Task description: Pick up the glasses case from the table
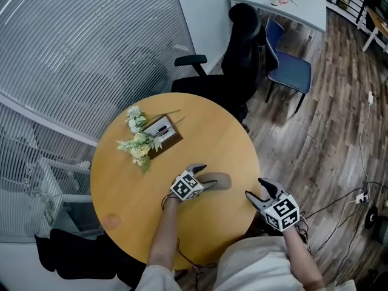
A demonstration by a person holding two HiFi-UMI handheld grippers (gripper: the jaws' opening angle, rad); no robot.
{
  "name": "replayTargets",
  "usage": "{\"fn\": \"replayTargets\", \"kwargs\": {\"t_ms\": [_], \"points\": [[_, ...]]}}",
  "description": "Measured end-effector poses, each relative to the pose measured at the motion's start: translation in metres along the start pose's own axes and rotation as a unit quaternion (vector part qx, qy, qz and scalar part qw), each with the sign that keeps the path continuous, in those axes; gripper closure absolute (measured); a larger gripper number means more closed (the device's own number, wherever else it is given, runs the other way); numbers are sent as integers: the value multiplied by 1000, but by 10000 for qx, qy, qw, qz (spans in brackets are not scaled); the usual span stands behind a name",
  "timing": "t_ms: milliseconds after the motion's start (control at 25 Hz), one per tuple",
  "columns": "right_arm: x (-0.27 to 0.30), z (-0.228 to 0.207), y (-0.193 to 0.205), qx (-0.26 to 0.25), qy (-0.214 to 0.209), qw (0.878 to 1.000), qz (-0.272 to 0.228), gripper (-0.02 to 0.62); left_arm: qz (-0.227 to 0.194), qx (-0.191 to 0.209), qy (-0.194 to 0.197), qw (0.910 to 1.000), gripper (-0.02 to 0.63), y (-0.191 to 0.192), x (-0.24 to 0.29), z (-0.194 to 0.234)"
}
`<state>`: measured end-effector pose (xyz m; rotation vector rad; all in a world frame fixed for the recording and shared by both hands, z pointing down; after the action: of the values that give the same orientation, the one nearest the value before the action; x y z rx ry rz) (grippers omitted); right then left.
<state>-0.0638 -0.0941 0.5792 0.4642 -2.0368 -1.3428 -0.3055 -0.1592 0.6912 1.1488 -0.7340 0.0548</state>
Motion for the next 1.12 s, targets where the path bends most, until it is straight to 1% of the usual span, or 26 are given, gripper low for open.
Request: {"fn": "replayTargets", "kwargs": {"t_ms": [120,280,440,600,720,800,920,1040,1120], "points": [[3,3,2,-18,-61,10000,35,347,-78,34,19,10000,287,2,-3,-5],[8,8,3,-51,-130,9999,73,347,-61,99,165,9998,284,6,-4,-13],[11,10,1,-72,-183,9998,96,346,-106,155,175,9997,273,6,-5,-16],[9,8,5,-22,-168,9998,133,347,-141,117,217,9996,270,7,-6,-19],[9,6,4,11,-135,9998,130,347,-103,103,357,9993,263,9,-6,-22],[10,5,4,73,-124,9998,96,347,-80,95,411,9991,250,12,-6,-24],[10,4,4,281,-113,9995,-21,346,-80,78,427,9990,245,17,-6,-27],[10,2,4,374,-82,9992,-72,346,1,80,528,9986,241,20,-4,-29],[9,1,5,464,-59,9989,-92,347,6,11,557,9984,232,22,-4,-30]]}}
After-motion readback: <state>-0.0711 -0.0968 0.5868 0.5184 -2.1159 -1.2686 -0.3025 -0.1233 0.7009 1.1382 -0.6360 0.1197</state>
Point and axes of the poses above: the fingertips, and each gripper's own axes: x forward along the fingers, z to its left, y out of its underside, the point moved 7 cm from there along -x, backward along the fingers, and after that the axes turned 13 degrees about -z, right-handed, at the moved point
